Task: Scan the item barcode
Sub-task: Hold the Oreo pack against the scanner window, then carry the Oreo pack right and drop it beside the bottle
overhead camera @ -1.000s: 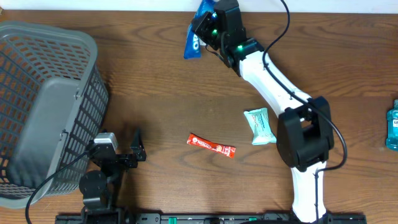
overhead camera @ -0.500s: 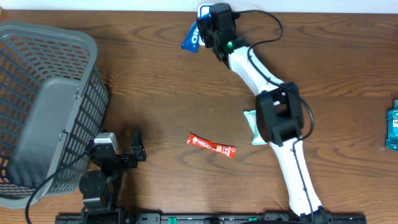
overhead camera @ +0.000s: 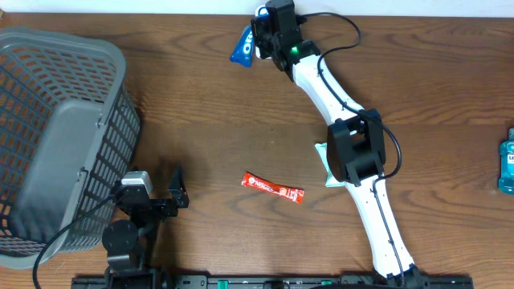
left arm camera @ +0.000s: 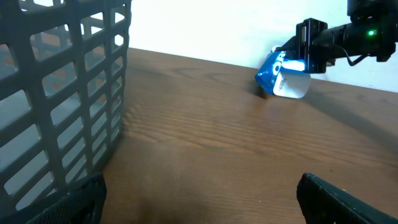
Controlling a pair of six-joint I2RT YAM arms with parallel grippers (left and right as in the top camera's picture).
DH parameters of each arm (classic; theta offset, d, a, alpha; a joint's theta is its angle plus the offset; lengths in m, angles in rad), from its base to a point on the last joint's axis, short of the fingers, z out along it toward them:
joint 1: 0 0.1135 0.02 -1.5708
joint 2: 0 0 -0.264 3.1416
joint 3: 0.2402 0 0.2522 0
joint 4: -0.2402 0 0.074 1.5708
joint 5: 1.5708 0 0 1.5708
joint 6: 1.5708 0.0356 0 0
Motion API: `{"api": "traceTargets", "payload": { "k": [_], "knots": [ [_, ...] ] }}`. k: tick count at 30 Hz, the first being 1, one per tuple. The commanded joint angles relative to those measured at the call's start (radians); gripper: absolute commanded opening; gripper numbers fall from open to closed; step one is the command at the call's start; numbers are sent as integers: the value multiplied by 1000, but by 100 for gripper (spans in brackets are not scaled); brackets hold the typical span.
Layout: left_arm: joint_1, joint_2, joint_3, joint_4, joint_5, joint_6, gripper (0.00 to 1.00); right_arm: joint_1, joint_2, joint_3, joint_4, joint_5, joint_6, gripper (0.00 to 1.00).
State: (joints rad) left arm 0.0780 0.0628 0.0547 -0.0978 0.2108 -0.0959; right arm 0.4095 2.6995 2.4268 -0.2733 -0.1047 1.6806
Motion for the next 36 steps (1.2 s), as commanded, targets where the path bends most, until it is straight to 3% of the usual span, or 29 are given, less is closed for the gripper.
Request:
{"api": "traceTargets", "payload": {
  "k": [1, 4, 11, 17, 23, 27, 32, 36],
  "knots": [
    [5, -1, -20, -21, 6, 9, 98, -11, -10, 31, -38, -72, -81, 2],
    [5, -1, -20, -21, 6, 9, 98, -27, -59, 32, -130, -66, -175, 2],
    [5, -1, -20, -21, 6, 9, 98, -118, -299, 32, -574, -19, -391, 1],
    [5, -1, -20, -21, 6, 9, 98, -252, -460, 32, -1003, 228, -516, 1],
    [5, -1, -20, -21, 6, 9, 98, -455, -492, 30, -1270, 319, -819, 1],
    [5, -1, -20, -21, 6, 9, 98, -608, -476, -19, -1307, 377, -1062, 1],
    [5, -1, -20, -21, 6, 9, 98, -767, -472, -163, -1189, 404, -1326, 1],
    [5, -1, -20, -21, 6, 9, 98, -871, -472, -302, -1047, 420, -1387, 1]
  ]
}}
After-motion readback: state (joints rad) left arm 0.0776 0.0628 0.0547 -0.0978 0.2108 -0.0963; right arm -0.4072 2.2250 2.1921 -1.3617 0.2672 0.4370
